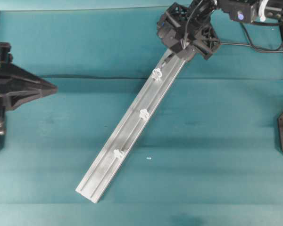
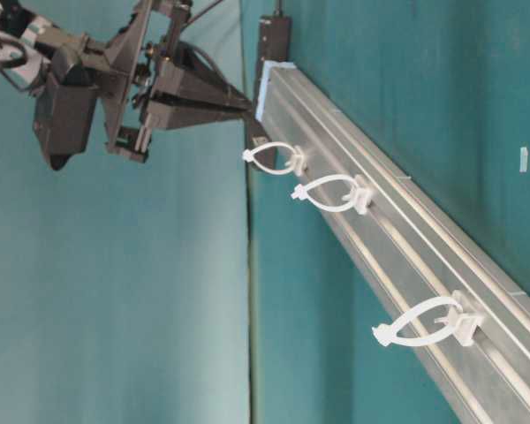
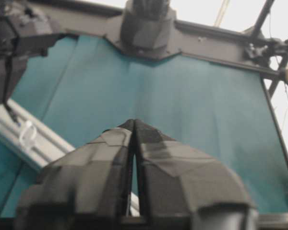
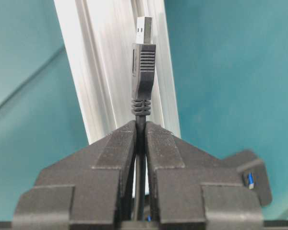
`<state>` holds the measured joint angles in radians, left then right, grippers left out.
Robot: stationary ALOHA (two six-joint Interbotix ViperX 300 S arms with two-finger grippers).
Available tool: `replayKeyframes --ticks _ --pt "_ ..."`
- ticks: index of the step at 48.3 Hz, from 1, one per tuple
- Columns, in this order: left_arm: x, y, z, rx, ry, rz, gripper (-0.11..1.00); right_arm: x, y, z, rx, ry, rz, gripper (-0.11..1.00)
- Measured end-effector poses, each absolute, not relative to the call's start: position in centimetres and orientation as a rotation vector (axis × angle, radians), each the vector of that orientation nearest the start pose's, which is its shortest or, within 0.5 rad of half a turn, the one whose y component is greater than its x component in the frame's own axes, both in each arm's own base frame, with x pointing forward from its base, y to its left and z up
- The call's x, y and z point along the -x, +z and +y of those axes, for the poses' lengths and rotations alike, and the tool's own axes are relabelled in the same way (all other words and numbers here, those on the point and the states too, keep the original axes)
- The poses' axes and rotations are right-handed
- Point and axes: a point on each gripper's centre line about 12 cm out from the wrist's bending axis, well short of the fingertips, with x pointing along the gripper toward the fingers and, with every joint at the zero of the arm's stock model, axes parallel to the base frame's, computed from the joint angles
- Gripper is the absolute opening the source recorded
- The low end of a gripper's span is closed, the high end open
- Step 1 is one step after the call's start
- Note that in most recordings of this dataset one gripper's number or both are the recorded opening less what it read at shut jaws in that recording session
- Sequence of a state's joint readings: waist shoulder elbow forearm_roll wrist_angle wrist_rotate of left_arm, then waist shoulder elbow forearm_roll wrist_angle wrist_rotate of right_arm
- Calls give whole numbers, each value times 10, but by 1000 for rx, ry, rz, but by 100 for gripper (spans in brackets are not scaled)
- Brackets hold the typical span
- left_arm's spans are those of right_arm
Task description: Pass the USB cable through three rings with both arms.
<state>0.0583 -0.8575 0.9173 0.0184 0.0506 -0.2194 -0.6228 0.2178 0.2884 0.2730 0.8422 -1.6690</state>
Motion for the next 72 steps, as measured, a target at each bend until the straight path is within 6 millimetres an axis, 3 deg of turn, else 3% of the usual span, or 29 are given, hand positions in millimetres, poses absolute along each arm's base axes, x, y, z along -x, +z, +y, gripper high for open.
replayKeyframes --ticks 4,12,15,23,48,72 --pt "-233 332 16 268 86 125 35 -351 150 -219 748 579 1155 7" --pt "-243 315 21 386 127 189 83 -353 148 -217 751 586 1154 7" --pt "-246 310 22 414 134 207 93 -354 147 -215 751 592 1153 7" --pt "-250 304 24 450 151 224 86 -359 144 -208 747 603 1143 7" --pt "-279 262 38 496 222 349 88 -371 138 -196 740 609 1111 7" --pt "-289 260 39 496 221 341 88 -382 132 -189 730 589 1077 7"
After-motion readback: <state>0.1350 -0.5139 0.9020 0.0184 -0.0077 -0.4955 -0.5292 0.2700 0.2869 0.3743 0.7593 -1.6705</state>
